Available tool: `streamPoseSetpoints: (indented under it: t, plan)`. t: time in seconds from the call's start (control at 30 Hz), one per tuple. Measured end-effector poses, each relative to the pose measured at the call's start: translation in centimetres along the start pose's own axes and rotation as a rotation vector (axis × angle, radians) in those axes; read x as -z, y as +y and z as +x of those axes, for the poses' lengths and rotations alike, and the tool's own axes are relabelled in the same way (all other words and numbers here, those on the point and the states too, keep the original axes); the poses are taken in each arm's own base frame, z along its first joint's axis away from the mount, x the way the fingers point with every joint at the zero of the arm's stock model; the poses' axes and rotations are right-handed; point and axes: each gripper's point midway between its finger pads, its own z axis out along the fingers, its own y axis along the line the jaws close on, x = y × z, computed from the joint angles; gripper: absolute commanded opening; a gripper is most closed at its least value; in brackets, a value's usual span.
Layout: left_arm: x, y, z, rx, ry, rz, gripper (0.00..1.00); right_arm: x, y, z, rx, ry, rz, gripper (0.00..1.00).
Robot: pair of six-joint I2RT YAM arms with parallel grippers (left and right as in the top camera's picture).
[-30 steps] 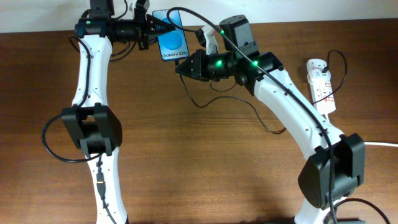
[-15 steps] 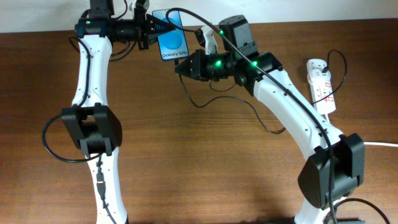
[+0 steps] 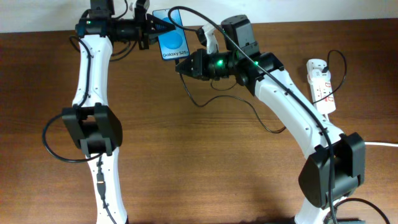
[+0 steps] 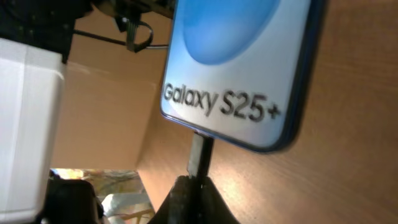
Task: Plug charger to phone and switch on socket
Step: 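Release the plug with the right gripper and lower the phone with left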
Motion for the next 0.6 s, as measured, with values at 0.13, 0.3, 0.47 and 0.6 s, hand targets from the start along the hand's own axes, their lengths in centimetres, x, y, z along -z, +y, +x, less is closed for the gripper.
streamPoseSetpoints:
  t: [0.13,0.3,0.47,0.6]
  plan:
    - [-2.1,-0.6,1.4,0.015,0.060,0.027,0.00,1.3,-1.4,-0.9,0.005,-0.031,0.055,0.46]
    - [-3.9,-0.8,2.2,-0.013,0.095,0.030,0.00,3.0,-2.6,-1.1,0.011,-0.016,0.062,0.47]
    - [-3.8,-0.8,2.2,-0.059,0.094,0.033,0.00,5.7,-4.5,-2.5,-0.013,-0.045,0.052,0.48]
    - [-3.8,-0.3,2.7,-0.106,0.095,0.022,0.00,9.0,-7.7,-3.2,-0.091,-0.070,0.102,0.49]
